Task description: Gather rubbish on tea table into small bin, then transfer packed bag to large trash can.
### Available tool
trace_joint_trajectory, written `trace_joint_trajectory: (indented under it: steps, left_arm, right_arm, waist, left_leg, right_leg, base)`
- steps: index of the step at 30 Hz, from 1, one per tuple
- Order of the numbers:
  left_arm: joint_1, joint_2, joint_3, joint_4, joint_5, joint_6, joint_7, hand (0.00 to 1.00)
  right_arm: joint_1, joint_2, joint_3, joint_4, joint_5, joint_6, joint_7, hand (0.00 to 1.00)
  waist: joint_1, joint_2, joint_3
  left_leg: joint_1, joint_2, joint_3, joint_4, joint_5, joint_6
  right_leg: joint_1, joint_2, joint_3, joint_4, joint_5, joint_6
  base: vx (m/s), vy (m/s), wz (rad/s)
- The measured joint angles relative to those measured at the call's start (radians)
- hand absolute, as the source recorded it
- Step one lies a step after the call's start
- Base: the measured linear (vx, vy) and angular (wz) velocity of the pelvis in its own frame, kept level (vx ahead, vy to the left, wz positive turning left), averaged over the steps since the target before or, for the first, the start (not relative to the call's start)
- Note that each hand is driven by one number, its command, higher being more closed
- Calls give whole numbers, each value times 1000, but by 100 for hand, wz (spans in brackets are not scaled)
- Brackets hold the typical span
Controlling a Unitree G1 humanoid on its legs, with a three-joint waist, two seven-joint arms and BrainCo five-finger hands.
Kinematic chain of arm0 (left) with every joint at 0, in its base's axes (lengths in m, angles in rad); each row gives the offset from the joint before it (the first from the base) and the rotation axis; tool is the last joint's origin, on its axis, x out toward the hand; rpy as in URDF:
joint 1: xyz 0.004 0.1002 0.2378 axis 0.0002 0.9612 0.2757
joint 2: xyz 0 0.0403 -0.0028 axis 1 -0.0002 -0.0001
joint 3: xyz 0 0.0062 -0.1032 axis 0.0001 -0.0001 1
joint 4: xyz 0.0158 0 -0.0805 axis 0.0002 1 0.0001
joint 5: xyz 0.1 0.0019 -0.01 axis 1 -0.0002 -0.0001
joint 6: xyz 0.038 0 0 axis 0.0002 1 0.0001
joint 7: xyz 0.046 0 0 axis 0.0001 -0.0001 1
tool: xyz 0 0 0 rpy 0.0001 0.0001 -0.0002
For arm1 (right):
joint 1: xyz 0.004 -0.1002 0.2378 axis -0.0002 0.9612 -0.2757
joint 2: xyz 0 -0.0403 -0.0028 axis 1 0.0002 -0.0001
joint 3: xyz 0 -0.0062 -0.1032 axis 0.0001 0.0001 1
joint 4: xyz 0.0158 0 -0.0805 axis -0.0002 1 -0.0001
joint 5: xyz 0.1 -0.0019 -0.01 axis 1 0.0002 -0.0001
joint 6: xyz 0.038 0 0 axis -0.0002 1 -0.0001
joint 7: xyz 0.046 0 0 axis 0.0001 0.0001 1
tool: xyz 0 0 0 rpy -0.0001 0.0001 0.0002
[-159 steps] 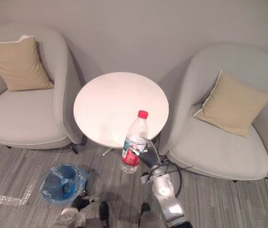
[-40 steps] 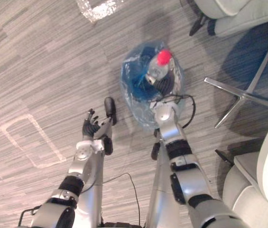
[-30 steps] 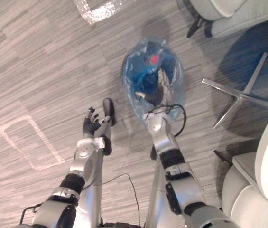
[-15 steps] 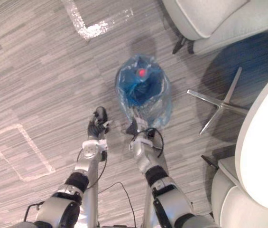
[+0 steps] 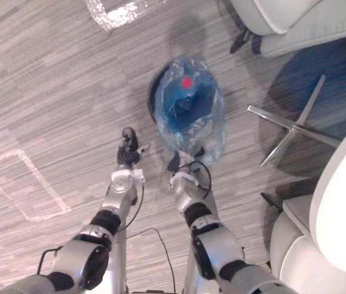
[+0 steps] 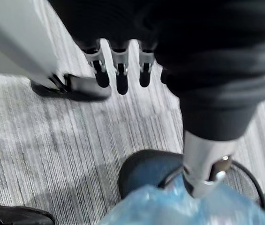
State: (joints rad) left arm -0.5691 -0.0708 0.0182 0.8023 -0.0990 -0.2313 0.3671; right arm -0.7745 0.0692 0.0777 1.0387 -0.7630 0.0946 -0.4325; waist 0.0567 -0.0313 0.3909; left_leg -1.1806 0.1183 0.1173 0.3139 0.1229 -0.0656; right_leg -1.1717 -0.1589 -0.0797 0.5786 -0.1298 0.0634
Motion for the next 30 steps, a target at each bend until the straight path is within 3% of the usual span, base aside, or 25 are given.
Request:
trace_joint_trajectory:
  steps: [4,12,20,30]
  left_arm:
    - [2,40,4,-65,-16,-3,-20,0]
    - [5,35,6,-87,-21,0,-43,0]
    - [105,14,4,-102,-20,30,-68,0]
    - [339,21,4,-95,-19,74,-98,0]
  right_arm:
    - [-12,-17,1,-9,67,-21,-7,100]
    - [11,-53,6,-141,115,-36,-7,100]
    - [212,-49,94,-466,197,-54,-17,100]
    - [496,-46,172,-814,299,-76,28,100]
  waist:
    - [7,0,0]
    - [11,0,0]
    - [5,0,-17]
    - [1,-10,-116]
  left_leg:
    - [-1,-3,-2,-6,1,-1]
    - [8,10,11,25,3,1]
    - [197,53,31,57,-49,0]
    - [517,66,51,-17,-73,-16]
  right_leg:
    - [-4,-2,-1,9,-3,-2]
    - [16,5,3,10,-2,-2]
    - [220,41,8,-32,3,-6]
    - [571,64,-2,-202,20,0]
  base:
    - [-29,-36,6]
    - [-12,-21,-4]
    - [-22,-31,-18]
    - [57,-28,-7]
